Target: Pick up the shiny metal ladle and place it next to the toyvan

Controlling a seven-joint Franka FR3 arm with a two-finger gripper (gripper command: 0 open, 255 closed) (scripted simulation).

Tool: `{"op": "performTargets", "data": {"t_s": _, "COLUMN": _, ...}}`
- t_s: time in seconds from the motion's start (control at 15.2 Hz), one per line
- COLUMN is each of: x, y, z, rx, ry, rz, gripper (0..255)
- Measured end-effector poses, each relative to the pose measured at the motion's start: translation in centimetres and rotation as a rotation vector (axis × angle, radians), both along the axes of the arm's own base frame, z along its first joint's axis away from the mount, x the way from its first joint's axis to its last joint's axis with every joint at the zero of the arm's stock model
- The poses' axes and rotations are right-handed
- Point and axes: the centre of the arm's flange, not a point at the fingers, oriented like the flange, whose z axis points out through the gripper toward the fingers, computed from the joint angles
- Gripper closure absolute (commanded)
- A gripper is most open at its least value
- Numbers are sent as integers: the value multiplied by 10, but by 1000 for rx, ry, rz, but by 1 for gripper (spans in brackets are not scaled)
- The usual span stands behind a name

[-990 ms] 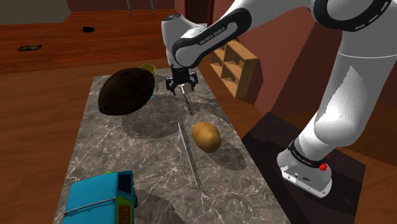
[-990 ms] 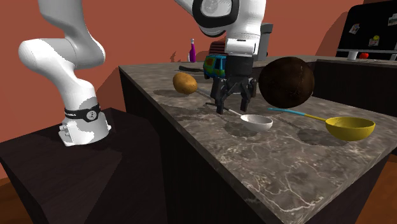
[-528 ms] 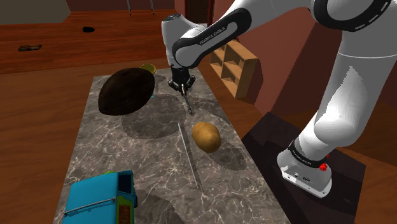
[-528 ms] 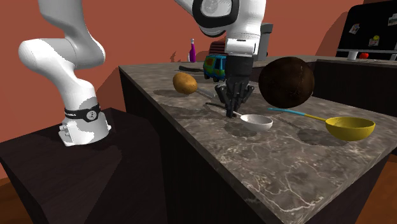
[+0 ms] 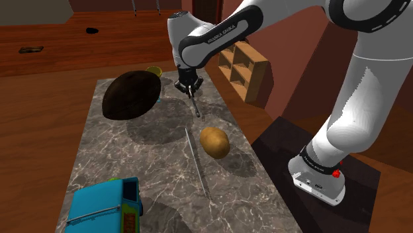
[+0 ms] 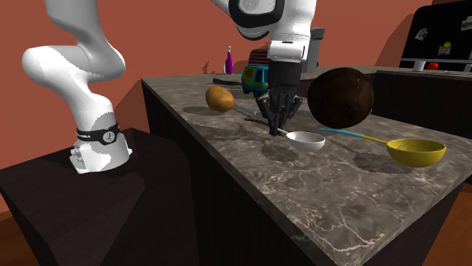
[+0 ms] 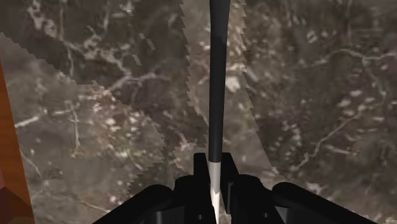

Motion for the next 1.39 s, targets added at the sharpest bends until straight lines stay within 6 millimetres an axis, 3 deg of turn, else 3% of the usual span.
{"op": "performTargets", "data": {"t_s": 1.39, "x": 0, "y": -1, "z": 111, "rx": 0, "ry": 0, "rz": 0, "gripper": 255}}
